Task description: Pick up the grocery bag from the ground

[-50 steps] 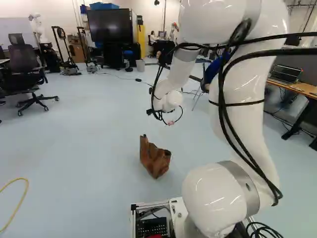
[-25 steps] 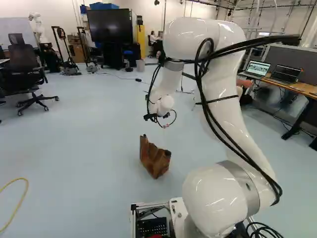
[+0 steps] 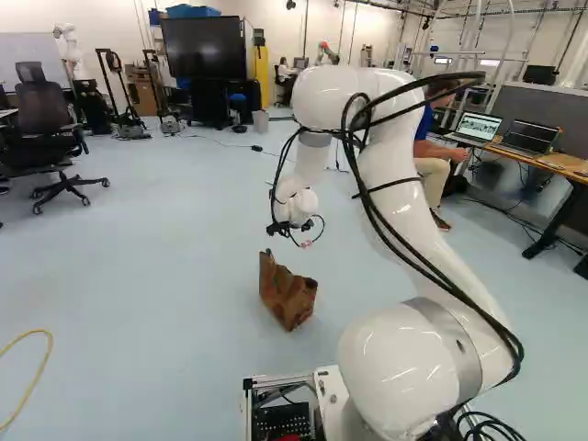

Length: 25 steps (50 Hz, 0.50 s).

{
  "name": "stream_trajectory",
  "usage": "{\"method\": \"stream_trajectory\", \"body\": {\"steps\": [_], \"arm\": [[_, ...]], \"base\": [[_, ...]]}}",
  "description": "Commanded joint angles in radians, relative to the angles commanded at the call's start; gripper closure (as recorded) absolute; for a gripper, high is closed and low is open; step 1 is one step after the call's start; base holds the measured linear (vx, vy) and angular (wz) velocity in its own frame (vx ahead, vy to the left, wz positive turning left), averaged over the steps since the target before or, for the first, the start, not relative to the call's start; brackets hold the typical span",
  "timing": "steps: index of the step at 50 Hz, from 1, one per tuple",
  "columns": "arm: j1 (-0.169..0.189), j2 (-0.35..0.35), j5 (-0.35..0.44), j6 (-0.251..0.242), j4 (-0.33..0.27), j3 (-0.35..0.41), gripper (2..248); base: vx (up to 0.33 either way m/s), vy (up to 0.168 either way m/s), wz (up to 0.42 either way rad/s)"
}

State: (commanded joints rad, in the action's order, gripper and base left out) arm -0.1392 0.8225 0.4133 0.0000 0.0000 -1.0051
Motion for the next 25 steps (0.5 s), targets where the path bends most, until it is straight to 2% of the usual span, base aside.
{"method": "stream_trajectory", "body": {"steps": [3, 7, 23, 25], "arm": [[0.000, 0.019, 0.000, -0.012, 0.000, -0.011, 3], [0.000, 0.045, 0.000, -0.064, 0.000, -0.027, 3], [0.000, 0.149, 0.000, -0.378, 0.000, -0.093, 3], [0.000, 0.161, 0.000, -0.399, 0.000, -0.101, 3]], "base": [[0.000, 0.000, 0.000], [0.000, 0.000, 0.000], [0.000, 0.000, 0.000], [0.000, 0.000, 0.000]]}}
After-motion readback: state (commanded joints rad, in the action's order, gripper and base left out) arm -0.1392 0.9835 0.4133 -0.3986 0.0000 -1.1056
